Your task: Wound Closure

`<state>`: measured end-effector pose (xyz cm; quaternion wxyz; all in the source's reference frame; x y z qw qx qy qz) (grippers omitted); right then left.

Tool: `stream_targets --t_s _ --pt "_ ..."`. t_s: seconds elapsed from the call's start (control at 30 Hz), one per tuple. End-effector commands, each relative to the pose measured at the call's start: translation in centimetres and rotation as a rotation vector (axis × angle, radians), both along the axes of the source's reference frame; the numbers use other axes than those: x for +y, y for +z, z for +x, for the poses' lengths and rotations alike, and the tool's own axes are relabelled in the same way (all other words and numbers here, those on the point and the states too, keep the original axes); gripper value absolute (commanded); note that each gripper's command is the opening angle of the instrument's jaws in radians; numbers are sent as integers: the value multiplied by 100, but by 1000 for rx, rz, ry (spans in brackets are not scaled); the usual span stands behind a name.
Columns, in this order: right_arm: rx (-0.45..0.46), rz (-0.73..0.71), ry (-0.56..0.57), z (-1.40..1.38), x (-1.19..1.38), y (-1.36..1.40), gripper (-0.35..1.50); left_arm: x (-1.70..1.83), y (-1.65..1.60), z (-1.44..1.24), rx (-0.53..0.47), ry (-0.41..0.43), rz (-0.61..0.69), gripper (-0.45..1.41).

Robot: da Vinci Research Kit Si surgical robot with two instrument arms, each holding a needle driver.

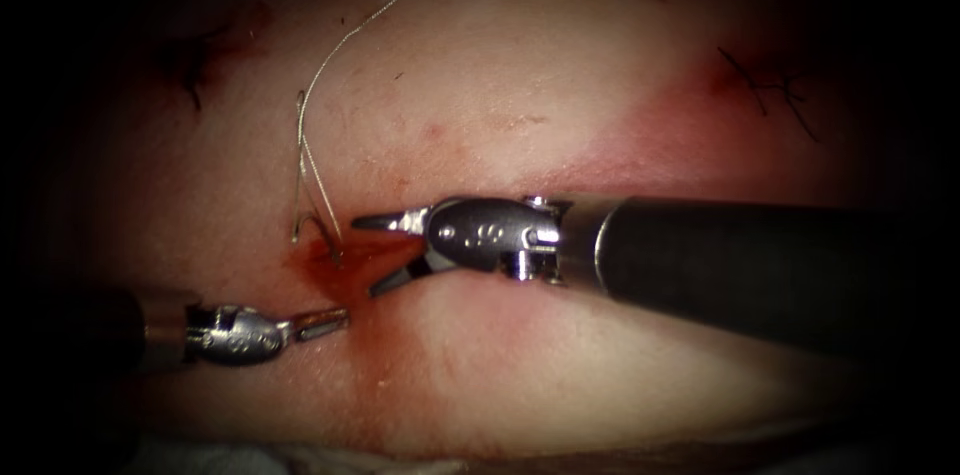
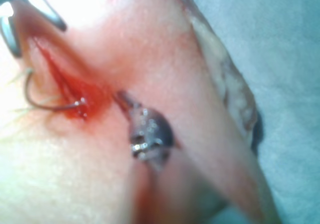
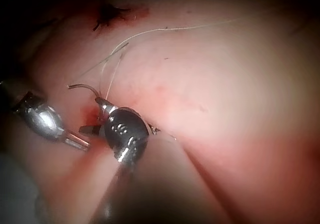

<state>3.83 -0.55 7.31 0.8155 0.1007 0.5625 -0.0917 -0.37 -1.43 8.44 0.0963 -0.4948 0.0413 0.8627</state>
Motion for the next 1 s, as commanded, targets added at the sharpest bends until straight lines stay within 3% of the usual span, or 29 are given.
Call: stream_targets --t_s 0.03,0.17,0.4,1.0 --pt "-5 -4 5 5 1 14 71 -8 6 -5 -1 1 3 -42" --pt "0 -24 14 11 4 27 71 -8 6 -5 1 2 5 -42" --pt "-4 -20 24 42 5 29 69 -8 6 -5 1 2 4 -42" --pt "-4 -25 27 83 0 42 61 -9 5 -4 1 2 5 -42"
